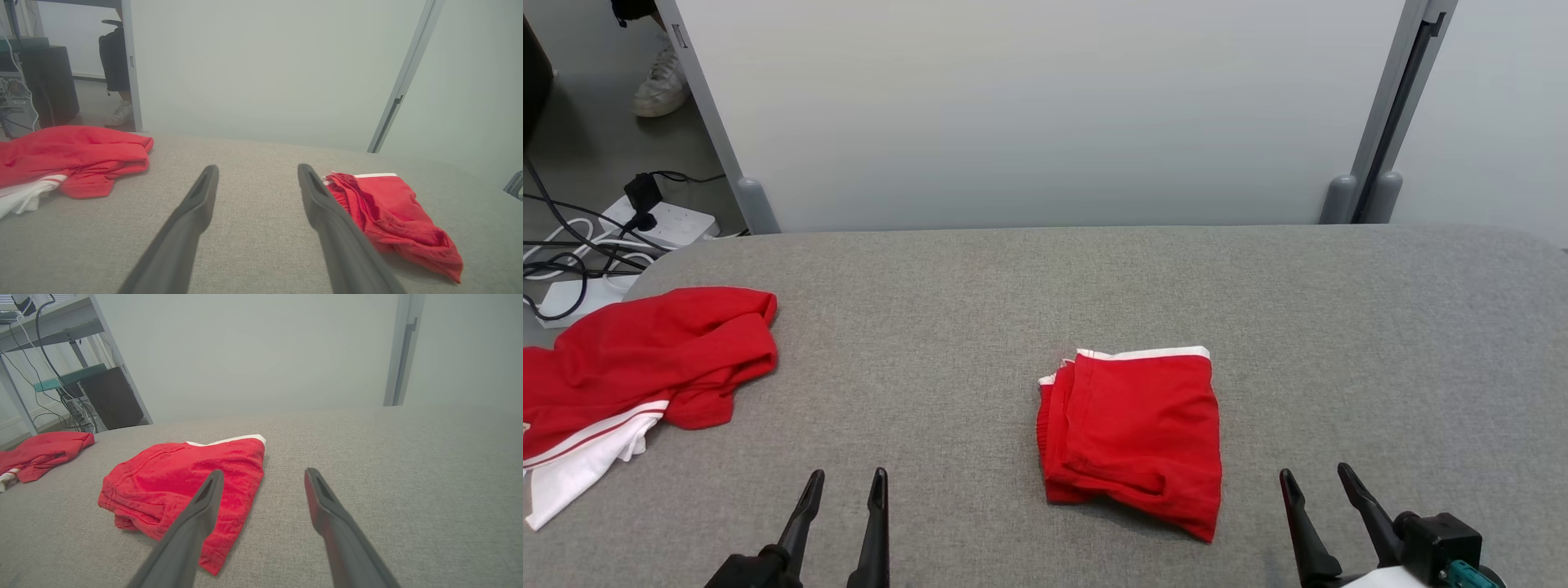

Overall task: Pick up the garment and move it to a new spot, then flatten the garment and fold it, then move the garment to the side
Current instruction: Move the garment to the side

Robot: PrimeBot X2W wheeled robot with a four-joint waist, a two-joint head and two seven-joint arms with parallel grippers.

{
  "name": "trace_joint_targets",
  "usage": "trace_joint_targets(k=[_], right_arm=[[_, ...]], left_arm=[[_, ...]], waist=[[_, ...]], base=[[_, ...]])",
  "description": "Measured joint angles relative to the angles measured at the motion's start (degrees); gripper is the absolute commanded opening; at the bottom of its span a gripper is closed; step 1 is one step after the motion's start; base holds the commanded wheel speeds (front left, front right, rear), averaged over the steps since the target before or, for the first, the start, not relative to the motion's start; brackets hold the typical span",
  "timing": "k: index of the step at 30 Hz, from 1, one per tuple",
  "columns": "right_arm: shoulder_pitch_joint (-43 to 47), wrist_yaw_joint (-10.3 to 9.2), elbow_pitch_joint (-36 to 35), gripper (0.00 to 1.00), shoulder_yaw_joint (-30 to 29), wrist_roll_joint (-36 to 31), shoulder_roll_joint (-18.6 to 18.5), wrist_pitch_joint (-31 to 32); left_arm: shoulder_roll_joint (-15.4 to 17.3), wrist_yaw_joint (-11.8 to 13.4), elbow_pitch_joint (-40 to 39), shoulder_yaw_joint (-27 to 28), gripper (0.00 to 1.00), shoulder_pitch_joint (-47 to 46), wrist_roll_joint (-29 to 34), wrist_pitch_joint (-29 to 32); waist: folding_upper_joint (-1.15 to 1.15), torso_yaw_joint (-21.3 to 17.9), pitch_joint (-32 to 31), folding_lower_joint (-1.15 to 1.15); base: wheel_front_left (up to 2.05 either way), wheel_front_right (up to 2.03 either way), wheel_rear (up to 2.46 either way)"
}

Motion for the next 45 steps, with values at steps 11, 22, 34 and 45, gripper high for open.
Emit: trace_joint_targets(k=[11, 22, 34, 45], right_arm=[[0.0, 0.00, 0.1, 1.00, 0.3, 0.8, 0.0, 0.0], [-3.3, 0.00, 4.8, 1.00, 2.1, 14.6, 0.1, 0.0], [-17.2, -0.01, 16.7, 1.00, 5.8, 35.4, -1.0, 13.8], [-23.8, -0.01, 26.6, 1.00, 8.8, 39.9, -4.8, 21.1]], left_arm=[[0.0, 0.0, -0.1, 0.0, 1.00, 0.0, 0.0, 0.0], [0.0, 0.0, -0.4, -1.2, 1.00, -0.2, 0.2, 0.0], [0.0, -0.5, -0.4, -2.6, 1.00, -1.8, 0.4, 0.0], [0.0, -0.7, 0.5, -4.2, 1.00, -3.0, 1.1, 0.0]], waist=[[0.00, 0.8, -0.2, 0.00], [0.00, 1.7, 1.2, 0.00], [0.00, 3.4, 2.8, 0.00], [0.00, 6.1, 4.7, 0.00]], base=[[0.00, 0.00, 0.00], [0.00, 0.00, 0.00], [0.00, 0.00, 0.00], [0.00, 0.00, 0.00]])
